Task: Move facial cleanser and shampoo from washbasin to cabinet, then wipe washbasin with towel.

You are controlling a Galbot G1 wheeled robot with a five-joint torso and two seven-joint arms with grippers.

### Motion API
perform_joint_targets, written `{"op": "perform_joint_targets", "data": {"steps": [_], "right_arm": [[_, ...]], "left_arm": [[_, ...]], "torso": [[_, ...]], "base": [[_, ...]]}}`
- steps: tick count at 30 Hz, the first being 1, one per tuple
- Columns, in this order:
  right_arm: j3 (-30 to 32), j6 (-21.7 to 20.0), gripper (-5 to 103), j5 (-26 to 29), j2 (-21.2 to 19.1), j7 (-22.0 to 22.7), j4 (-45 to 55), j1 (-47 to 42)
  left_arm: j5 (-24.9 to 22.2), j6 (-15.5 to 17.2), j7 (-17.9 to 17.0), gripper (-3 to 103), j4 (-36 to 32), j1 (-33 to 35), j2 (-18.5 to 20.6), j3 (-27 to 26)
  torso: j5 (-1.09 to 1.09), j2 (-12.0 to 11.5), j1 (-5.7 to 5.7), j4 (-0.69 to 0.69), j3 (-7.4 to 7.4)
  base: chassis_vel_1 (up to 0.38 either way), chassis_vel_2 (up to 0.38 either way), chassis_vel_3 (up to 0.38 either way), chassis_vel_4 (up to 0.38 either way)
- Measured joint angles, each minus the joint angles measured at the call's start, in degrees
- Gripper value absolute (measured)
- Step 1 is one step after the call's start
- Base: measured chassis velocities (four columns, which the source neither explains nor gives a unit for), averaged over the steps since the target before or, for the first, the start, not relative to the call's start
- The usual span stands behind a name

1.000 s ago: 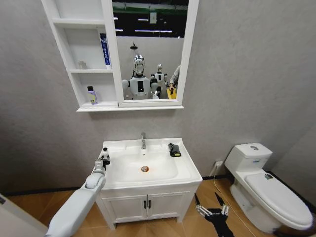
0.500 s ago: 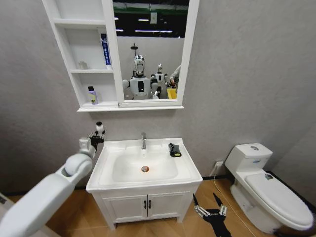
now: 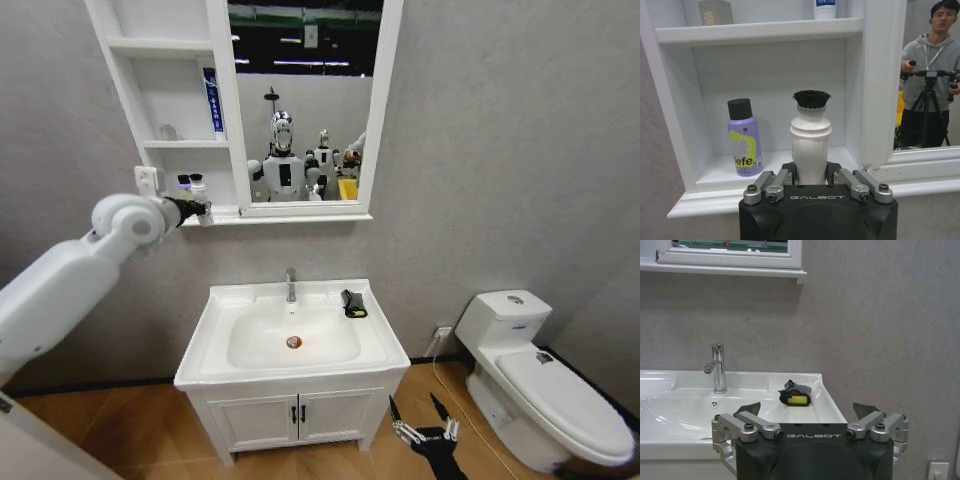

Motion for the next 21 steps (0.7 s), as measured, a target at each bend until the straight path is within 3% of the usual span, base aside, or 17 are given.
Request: {"op": "perform_joint_targets", "data": {"steps": [6, 15, 21], "right_arm": [[1.01, 1.11, 100, 0.98, -0.29, -0.02, -0.88, -0.65], [1.24, 1.30, 100, 1.43, -0.24, 0.09, -1.74, -0.13], [1.70, 1.31, 100, 1.87, -0.27, 0.16, -2.01, -0.44]], "left_arm": [[1.82, -0.13, 1.22, 30, 6.51, -3.51, -4.85, 2.67], [9.96, -1.56, 6.54, 30, 22.07, -8.90, -15.26, 5.00], [14.14, -2.56, 8.92, 30, 27.75, -9.12, -18.16, 4.88]], "torso": [[0.00, 0.00, 0.00, 0.02, 0.00], [0.01, 0.00, 0.00, 0.00, 0.00], [-0.01, 0.00, 0.00, 0.02, 0.00]], "base": [[0.000, 0.000, 0.000, 0.000], [0.000, 0.000, 0.000, 0.000], [0.000, 0.000, 0.000, 0.000]]}}
